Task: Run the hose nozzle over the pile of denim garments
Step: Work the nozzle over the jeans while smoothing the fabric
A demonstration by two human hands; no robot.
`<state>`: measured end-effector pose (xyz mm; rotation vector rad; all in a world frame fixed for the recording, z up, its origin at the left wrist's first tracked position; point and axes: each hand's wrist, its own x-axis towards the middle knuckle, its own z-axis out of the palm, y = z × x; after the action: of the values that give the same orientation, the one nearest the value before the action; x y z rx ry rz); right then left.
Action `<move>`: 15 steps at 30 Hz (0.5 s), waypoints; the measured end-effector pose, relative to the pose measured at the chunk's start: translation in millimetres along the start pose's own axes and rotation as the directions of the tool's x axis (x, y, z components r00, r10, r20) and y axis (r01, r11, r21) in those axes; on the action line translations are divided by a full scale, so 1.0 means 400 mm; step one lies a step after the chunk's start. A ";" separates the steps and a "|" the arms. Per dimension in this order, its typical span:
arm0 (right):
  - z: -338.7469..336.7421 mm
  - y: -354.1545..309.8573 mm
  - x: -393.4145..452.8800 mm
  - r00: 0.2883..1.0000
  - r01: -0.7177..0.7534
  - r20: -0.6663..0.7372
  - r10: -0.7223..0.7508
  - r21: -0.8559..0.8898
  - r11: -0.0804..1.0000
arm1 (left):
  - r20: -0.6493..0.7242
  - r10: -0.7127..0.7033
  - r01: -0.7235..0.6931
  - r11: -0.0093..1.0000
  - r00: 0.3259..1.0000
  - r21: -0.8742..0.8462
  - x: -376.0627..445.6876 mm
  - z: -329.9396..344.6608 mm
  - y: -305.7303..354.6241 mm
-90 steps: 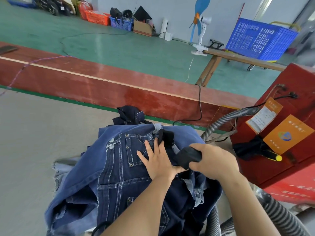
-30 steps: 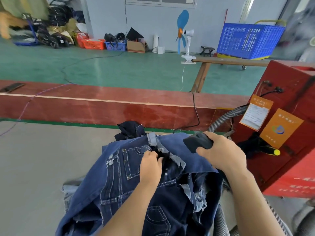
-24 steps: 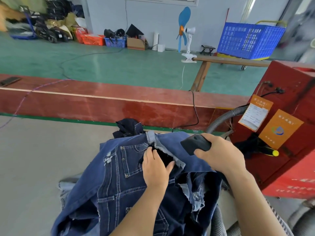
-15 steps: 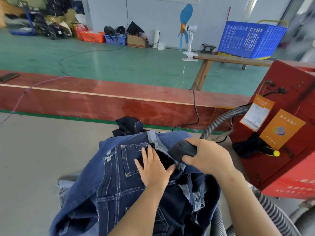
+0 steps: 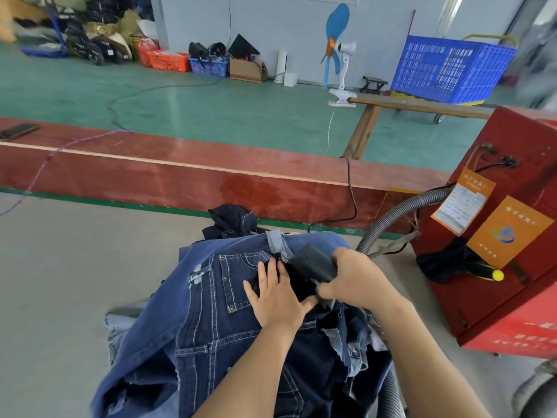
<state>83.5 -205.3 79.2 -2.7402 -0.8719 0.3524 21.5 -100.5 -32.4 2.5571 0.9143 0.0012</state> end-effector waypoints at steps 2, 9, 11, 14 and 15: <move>-0.010 0.010 -0.001 0.997 0.018 -0.073 -0.011 0.098 0.995 | 0.014 0.013 -0.013 1.000 1.000 -0.022 0.003 -0.007 -0.006; -0.019 0.036 -0.033 0.979 0.021 -0.190 0.078 0.467 0.884 | 0.092 0.050 -0.027 0.972 0.994 -0.232 0.024 -0.035 -0.032; -0.006 0.035 -0.044 0.958 -0.044 -0.254 0.135 0.333 0.942 | 0.099 0.063 -0.031 0.954 0.993 -0.298 0.027 -0.041 -0.042; -0.015 0.040 -0.062 0.918 -0.107 -0.353 0.182 0.221 0.969 | 0.051 0.065 -0.045 0.947 0.997 -0.319 0.020 -0.039 -0.046; -0.023 0.044 -0.068 0.916 -0.112 -0.353 0.189 0.229 0.967 | 0.016 0.054 -0.047 0.954 0.998 -0.297 0.016 -0.034 -0.043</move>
<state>74.1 -236.8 86.5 -2.5629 -0.4941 -0.0551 14.0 -79.3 -27.6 2.2946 0.7747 0.1140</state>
